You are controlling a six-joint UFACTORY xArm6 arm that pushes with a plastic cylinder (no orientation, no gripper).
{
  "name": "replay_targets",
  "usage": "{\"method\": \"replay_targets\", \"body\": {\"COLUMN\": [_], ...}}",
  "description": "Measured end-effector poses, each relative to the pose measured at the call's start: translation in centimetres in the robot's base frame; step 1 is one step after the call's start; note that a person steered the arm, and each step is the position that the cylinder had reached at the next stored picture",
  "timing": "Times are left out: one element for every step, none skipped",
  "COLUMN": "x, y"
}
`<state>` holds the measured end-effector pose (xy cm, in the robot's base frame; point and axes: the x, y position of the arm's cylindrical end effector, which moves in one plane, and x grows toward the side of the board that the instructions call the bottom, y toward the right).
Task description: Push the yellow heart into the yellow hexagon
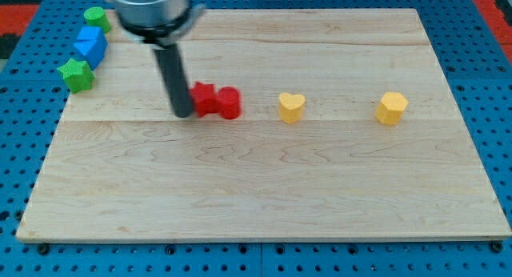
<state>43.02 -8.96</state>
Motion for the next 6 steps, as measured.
{"method": "replay_targets", "body": {"x": [5.3,5.3,0.8,0.6,-0.9,-0.7], "y": [-0.5,7.6,11.0,8.9,17.0,25.4]}}
